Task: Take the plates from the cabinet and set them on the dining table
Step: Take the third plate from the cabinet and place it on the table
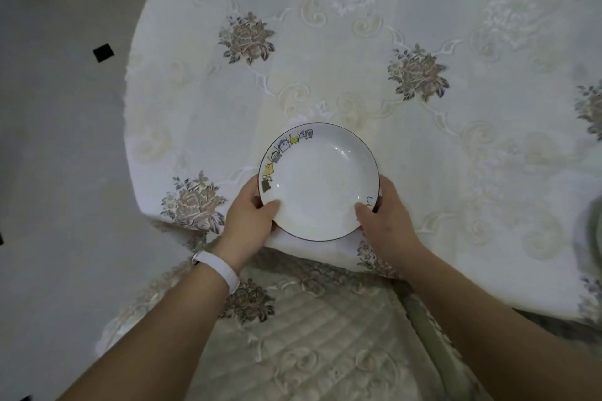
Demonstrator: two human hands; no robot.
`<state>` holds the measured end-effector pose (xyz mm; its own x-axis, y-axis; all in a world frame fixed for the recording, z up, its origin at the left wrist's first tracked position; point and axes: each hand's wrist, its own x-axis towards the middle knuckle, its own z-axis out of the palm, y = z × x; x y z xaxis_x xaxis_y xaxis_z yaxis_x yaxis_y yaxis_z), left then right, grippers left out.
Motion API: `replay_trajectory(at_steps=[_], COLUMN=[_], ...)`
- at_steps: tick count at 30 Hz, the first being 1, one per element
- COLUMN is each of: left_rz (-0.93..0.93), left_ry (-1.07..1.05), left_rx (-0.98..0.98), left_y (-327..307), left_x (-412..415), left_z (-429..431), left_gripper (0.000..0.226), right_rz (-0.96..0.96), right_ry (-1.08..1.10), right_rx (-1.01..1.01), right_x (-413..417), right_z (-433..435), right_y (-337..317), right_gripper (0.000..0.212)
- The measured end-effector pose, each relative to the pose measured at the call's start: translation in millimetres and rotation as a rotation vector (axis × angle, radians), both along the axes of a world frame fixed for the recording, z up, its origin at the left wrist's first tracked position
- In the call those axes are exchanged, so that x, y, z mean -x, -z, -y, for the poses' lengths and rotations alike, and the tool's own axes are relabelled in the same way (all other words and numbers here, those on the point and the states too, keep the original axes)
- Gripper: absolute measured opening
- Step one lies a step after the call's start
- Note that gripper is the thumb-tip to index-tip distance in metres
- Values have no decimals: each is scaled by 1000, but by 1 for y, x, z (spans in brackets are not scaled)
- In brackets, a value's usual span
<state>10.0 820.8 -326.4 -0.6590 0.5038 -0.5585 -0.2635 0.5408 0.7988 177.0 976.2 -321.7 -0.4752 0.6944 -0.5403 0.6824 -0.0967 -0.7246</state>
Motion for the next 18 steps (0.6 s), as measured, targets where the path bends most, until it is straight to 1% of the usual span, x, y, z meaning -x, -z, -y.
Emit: replay_trajectory(at_steps=[8,11,13,16,18], left_rz=[4,40,68,69,37], left_ry=[24,-48,-97,-58,-55], left_rx=[18,28,51,72,77], left_y=[0,-4,-11,-27,-40], left_x=[0,0,-1,-7,-13], left_z=[3,6,11,24,34], left_gripper=[46,46,48,46,41], right_rz=[24,22,26,13,-11], right_ry=[6,3,-15,2,-10], right_rx=[2,22,11,5,-12], right_x=[1,-3,-8,-22,-32], right_z=[0,0,0,-3,-6], right_y=[8,5,0,-11,-22], right_gripper=[50,46,45,47,46])
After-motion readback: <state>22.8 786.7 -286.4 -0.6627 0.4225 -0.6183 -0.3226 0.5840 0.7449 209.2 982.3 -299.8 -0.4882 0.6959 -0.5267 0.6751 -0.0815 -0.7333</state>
